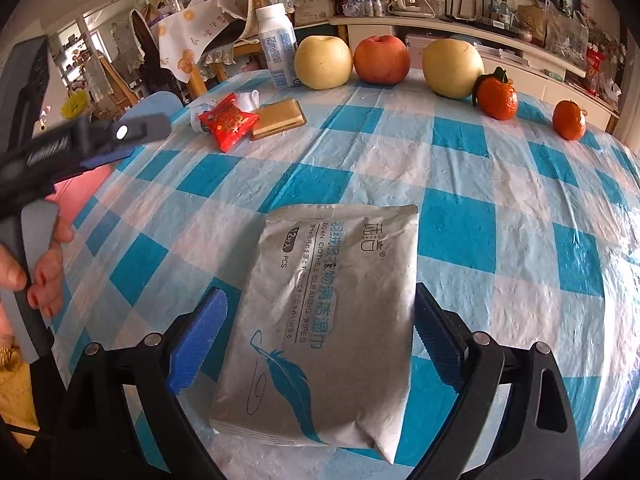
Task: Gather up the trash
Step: 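Grasp the red snack wrapper with the left tool while the right tool holds the white packet, then carry both items over the pink bucket and open both tools to drop them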
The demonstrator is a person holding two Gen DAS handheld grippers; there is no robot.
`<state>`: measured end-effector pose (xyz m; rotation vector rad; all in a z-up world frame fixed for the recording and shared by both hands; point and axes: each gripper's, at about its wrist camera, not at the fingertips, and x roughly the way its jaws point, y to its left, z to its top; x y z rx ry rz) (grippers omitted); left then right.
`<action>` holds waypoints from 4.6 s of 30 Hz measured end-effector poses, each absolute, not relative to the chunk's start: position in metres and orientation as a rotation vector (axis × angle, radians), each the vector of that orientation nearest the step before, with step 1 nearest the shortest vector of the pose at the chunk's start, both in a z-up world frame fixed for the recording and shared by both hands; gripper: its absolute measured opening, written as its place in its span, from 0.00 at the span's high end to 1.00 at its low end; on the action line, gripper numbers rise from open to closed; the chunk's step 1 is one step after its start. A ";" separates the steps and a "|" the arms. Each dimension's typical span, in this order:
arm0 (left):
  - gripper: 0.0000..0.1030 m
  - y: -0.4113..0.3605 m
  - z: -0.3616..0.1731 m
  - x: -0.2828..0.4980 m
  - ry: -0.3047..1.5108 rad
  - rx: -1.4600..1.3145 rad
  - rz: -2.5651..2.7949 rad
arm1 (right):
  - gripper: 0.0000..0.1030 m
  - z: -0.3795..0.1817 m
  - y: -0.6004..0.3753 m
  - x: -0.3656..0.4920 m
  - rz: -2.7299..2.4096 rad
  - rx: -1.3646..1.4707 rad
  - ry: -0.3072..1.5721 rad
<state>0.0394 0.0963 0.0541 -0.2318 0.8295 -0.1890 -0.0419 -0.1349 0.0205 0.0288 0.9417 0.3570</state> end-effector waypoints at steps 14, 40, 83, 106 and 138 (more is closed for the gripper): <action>0.36 0.088 0.022 0.120 0.906 -0.451 0.011 | 0.09 0.018 -0.122 -0.040 0.390 -0.041 0.945; 0.65 0.101 0.019 0.079 0.911 -0.371 -0.016 | 0.17 0.013 -0.111 -0.048 0.389 -0.164 0.924; 0.65 0.205 0.063 -0.046 0.672 -0.256 -0.014 | 0.39 0.054 -0.103 -0.084 0.247 -0.167 0.749; 0.65 0.356 0.090 -0.060 0.583 -0.296 0.309 | 0.39 0.124 0.102 -0.052 0.531 -0.267 0.670; 0.25 0.439 0.057 -0.059 0.656 -0.460 0.511 | 0.21 0.100 0.293 0.019 0.734 -0.399 0.688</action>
